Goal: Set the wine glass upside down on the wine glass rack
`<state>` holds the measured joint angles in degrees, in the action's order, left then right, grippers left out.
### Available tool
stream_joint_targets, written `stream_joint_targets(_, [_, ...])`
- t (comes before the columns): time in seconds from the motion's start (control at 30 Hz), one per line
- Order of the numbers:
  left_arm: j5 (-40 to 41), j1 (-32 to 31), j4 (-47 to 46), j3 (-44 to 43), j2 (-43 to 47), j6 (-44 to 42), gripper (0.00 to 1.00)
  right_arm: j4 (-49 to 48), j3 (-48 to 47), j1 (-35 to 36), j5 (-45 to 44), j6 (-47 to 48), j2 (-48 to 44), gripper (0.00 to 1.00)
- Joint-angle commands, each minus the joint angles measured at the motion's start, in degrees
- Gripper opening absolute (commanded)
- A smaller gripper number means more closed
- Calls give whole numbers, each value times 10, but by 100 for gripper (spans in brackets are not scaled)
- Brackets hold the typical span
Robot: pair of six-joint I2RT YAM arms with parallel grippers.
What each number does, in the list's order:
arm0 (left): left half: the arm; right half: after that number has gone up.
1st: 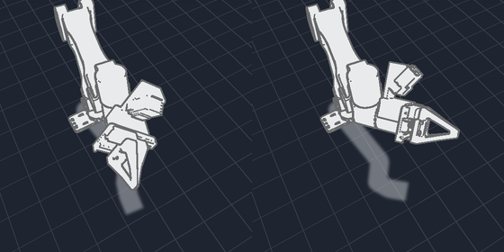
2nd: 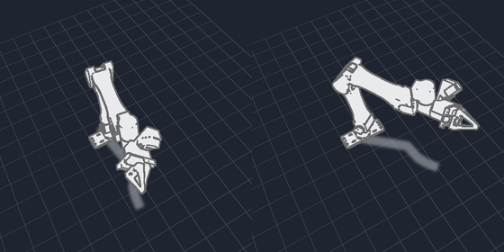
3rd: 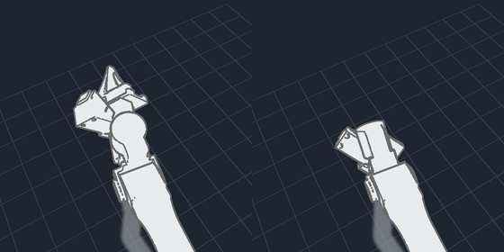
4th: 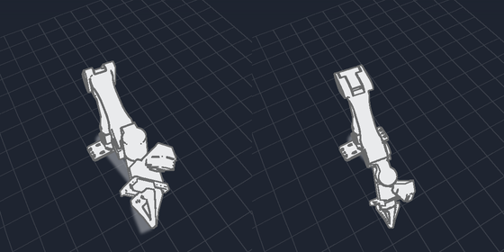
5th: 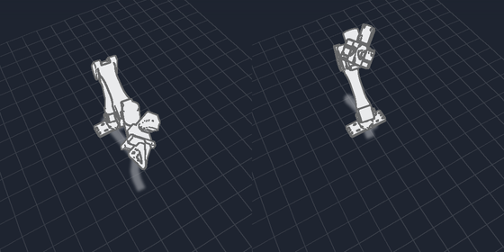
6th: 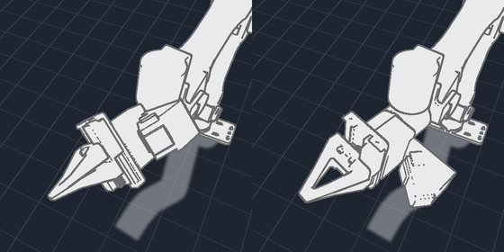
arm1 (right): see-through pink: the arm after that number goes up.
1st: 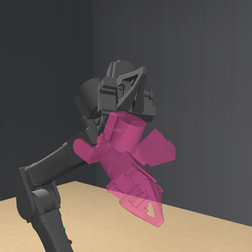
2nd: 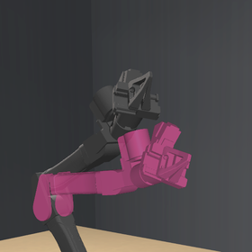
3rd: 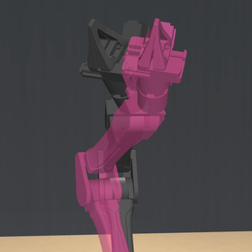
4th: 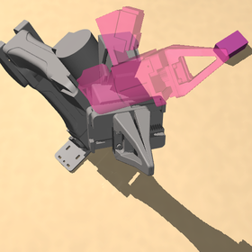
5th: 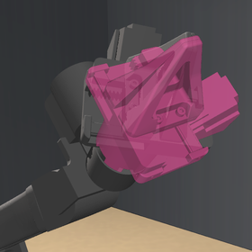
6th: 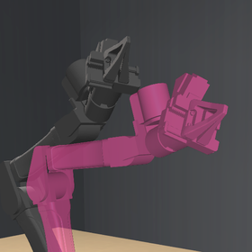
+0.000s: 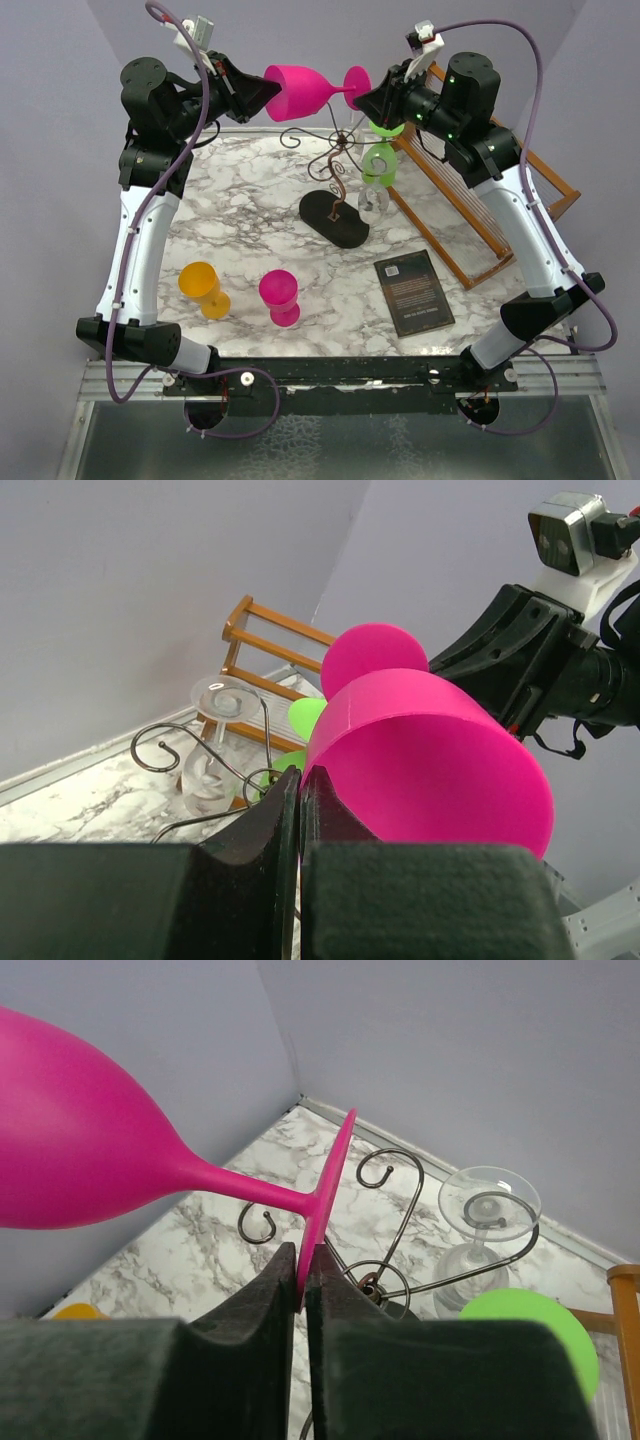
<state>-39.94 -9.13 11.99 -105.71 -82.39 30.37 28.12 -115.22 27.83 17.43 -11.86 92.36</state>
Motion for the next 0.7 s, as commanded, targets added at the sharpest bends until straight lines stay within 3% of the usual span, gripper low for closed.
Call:
stream_joint_targets(0.0, [-21,-3,-23,12,18,8,0,-19,-3,-2,-36,10,1,1])
stream_joint_targets(0.07, [-22,-3,-22,15,19,7,2,-19,-1,-2,-56,25,-3,1])
stream_joint_targets(0.37, [-21,-1,9,31,35,-42,35,-26,15,-17,-118,105,-38,1])
stream_joint_targets(0.53, [61,-2,71,33,57,-144,63,-50,45,-18,-169,197,-75,1])
stream_joint_targets(0.67, [144,-2,126,29,71,-224,77,-47,53,-18,-175,271,-104,1])
